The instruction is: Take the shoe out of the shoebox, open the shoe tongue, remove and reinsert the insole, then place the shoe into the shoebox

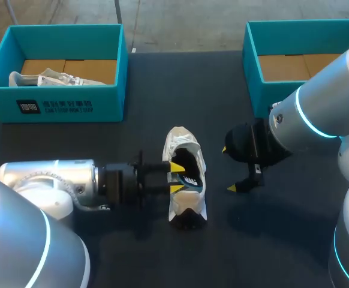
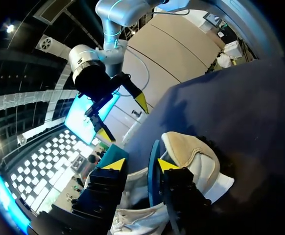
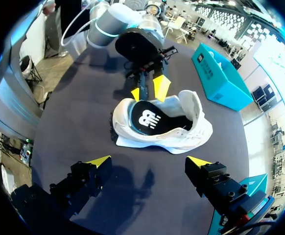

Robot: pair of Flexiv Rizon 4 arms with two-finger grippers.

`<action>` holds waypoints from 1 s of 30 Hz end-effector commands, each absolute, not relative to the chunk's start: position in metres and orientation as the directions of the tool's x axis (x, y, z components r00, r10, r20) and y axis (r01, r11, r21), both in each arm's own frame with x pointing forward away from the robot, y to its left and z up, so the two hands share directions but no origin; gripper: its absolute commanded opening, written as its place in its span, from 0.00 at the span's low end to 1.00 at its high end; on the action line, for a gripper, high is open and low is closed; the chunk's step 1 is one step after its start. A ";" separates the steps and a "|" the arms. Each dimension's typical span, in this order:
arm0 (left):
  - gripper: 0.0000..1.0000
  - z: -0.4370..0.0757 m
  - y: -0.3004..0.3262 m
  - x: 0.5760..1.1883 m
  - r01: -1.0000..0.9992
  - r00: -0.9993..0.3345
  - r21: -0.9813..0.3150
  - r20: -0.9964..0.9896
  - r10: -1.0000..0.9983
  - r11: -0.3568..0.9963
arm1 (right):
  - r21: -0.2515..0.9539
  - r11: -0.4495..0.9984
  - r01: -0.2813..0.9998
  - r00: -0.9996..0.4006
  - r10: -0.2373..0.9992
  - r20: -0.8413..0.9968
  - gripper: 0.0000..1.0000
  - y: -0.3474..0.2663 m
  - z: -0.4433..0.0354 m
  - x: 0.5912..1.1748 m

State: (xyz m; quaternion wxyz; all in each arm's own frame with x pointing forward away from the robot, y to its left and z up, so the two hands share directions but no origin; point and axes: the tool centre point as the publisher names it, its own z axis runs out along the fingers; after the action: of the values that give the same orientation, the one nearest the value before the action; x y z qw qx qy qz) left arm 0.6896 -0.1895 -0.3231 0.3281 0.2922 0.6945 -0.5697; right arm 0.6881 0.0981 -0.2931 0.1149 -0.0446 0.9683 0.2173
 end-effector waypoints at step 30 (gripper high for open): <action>0.87 -0.311 -0.181 0.678 0.766 -0.634 -0.621 -0.773 0.037 0.164 | 0.412 0.900 -0.138 -0.970 -0.038 -0.242 1.00 0.097 -0.294 0.688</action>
State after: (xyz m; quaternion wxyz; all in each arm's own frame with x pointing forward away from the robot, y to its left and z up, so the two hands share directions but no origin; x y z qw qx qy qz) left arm 0.6808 -0.1861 -0.3162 0.3153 0.2892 0.6935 -0.5796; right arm 0.6881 0.0981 -0.2931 0.1149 -0.0446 0.9683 0.2173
